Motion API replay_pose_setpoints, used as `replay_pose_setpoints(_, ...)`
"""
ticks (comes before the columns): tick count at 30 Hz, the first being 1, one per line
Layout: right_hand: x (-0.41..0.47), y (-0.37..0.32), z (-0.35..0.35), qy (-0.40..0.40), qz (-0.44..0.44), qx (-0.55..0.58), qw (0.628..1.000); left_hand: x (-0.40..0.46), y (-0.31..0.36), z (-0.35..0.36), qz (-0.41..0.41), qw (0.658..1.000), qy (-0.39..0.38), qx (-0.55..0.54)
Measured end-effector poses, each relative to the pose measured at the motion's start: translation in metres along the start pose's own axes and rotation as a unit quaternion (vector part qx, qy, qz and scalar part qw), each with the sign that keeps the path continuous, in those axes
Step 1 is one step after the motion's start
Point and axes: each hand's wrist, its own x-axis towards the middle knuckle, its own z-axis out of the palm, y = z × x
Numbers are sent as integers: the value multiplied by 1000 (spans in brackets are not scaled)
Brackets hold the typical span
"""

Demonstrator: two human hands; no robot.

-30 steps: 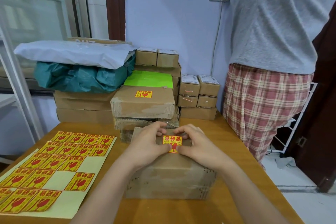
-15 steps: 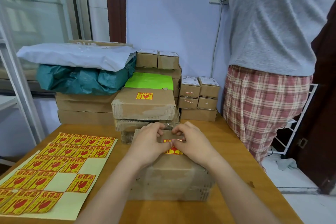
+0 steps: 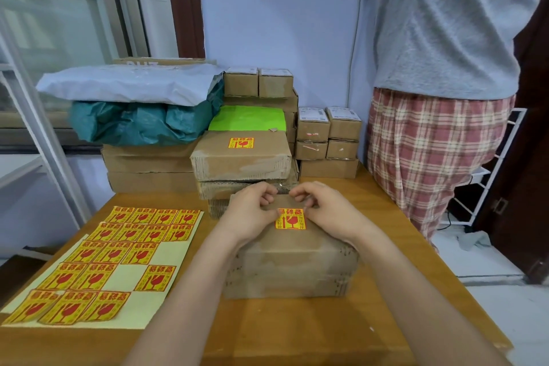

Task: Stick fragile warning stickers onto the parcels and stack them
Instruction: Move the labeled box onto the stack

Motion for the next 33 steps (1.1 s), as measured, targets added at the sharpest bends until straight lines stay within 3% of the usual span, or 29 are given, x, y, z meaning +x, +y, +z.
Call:
replay_pose_setpoints(7, -3, -2, 5, 12, -15, -26, 999, -5, -1, -7, 2, 998, -57, -12)
replay_pose_setpoints(15, -5, -9, -9, -111, -5, -23, 993, -5, 0, -19, -33, 985, -161, -59)
replay_pose_setpoints(20, -6, -5, -13, -139, 12, 64, 988, -4, -1, -18, -52, 982, -158, -86)
replay_pose_setpoints(23, -8, -4, -10, -112, 16, 94, 989, -3, -2, -15, -59, 984, -143, -93)
replay_pose_setpoints(28, -1, -3, 4, -35, 33, -76, 996, -1, -1, -11, -52, 988, -122, -79)
replay_pose_setpoints(33, 6, -4, 10, 1, 50, -83, 995, -1, 1, -9, -39, 991, -110, -61)
